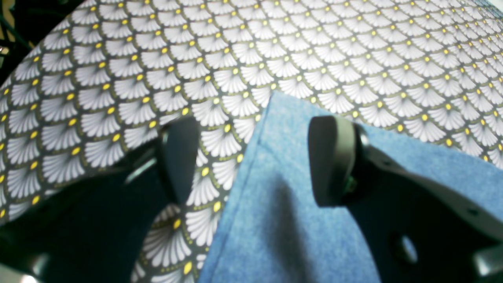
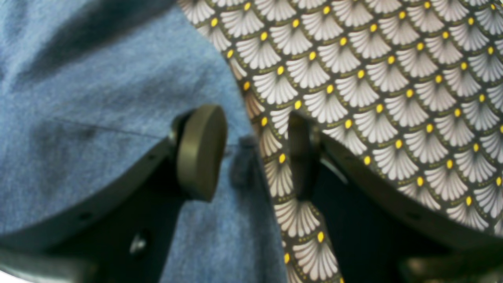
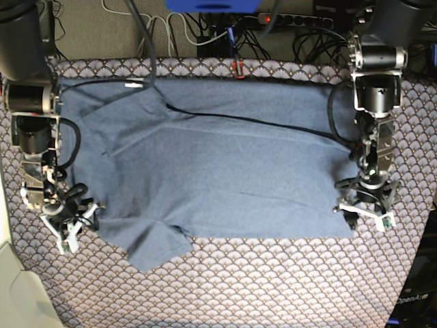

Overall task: Fold the T-shirt properly
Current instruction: 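Lower both grippers and grasp the shirt's hem corners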

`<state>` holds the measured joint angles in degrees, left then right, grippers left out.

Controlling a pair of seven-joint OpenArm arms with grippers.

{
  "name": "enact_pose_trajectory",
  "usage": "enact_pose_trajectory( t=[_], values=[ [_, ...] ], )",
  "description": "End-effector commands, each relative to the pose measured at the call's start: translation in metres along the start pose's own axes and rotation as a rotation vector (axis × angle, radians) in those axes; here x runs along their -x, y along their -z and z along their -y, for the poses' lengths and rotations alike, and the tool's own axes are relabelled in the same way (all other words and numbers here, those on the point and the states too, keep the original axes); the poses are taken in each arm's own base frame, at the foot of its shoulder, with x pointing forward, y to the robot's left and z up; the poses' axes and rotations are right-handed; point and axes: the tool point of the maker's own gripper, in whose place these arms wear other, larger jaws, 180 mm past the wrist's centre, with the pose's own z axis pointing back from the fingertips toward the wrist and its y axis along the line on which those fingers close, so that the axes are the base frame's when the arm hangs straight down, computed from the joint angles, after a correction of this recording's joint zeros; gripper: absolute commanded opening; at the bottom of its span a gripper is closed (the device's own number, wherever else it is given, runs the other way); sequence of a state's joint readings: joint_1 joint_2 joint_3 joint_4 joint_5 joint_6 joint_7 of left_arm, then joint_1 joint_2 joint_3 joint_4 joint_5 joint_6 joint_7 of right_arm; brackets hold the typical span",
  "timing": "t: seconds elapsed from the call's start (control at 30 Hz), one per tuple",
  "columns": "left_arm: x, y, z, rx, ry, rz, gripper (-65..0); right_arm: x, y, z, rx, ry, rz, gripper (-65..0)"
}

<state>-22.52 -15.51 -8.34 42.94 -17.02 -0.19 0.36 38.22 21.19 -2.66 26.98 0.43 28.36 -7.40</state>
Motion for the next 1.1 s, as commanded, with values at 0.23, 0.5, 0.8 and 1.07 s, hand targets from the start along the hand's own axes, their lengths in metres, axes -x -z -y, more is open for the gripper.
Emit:
enact_pose_trajectory(
  t=[0.23,0.5,0.8,1.07],
  values=[
    [-0.03,0.005,0.002,0.006,-0.003,0.077,-22.4,-0.004,-0.003,0.007,0.015,0.007,0.036,-35.1],
    [-0.032,0.005,0.001,0.005,-0.001,0.081,-22.4,0.0,-0.003,0.005,0.012,0.008,0.029,-39.3],
    [-0.045,0.01,0.002,0.003,-0.006,0.1,-22.4,-0.001,0.001,-0.007,-0.008,0.016,0.034,-65.0],
    [-0.049,0.023,-0.003,-0.025,-0.031,0.103,-22.4,-0.002,0.004,-0.014,-0.019,0.019,0.037,-65.0]
  ],
)
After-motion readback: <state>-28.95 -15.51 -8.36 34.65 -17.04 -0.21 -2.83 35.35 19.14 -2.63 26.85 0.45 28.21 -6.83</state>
